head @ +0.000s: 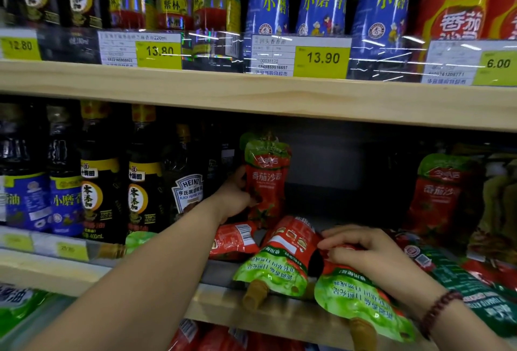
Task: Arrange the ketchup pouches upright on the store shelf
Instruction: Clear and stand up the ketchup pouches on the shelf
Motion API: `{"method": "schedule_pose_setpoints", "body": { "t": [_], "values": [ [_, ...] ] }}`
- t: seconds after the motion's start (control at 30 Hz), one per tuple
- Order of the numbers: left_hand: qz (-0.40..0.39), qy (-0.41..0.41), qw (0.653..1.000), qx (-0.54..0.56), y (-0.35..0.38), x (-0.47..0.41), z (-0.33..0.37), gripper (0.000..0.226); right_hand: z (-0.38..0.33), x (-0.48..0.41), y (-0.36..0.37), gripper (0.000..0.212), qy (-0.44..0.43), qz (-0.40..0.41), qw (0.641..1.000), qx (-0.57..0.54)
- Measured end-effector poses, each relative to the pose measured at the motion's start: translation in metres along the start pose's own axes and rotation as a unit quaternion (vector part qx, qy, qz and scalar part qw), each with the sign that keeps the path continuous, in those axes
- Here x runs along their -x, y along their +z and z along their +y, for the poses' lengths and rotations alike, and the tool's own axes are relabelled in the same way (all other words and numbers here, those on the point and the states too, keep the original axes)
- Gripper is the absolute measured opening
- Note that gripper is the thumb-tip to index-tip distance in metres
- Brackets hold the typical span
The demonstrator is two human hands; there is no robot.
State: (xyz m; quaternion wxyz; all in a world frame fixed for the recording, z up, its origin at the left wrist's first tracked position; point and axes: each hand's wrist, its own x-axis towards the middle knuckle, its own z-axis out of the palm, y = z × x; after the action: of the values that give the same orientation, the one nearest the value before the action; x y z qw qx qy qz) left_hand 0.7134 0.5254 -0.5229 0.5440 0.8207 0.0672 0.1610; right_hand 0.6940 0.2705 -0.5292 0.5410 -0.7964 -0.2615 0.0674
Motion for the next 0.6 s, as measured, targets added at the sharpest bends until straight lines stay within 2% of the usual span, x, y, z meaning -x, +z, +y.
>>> {"method": "schedule_pose_setpoints", "body": {
  "t": [0.1, 0.2, 0.3, 0.37, 0.43, 0.6],
  "values": [
    [0.033, 0.02, 0.999, 0.013, 0.004, 0.001, 0.003, 0.076, -0.001, 0.001, 0.0, 0.018, 0.005, 0.003, 1.0, 0.001],
    [0.106, 0.117, 0.986, 0.052, 0.006, 0.005, 0.008, 0.101, -0.001, 0.002, 0.0, 0.019, 0.004, 0.001, 1.0, 0.002],
    [0.14, 0.205, 0.966, -0.076, 0.009, 0.007, 0.011, 0.119, -0.001, 0.003, 0.0, 0.02, 0.006, 0.003, 1.0, -0.003],
    [0.124, 0.202, 0.956, -0.174, 0.011, 0.006, 0.012, 0.118, 0.0, 0.003, 0.0, 0.019, 0.006, 0.004, 1.0, -0.004],
    [0.112, 0.192, 0.949, -0.222, 0.011, 0.004, 0.012, 0.119, 0.0, 0.003, 0.0, 0.019, 0.004, 0.006, 1.0, -0.001],
    [0.1, 0.181, 0.948, -0.241, 0.006, 0.0, 0.009, 0.118, 0.001, 0.002, 0.0, 0.019, -0.008, 0.009, 1.0, -0.003]
  ]
}}
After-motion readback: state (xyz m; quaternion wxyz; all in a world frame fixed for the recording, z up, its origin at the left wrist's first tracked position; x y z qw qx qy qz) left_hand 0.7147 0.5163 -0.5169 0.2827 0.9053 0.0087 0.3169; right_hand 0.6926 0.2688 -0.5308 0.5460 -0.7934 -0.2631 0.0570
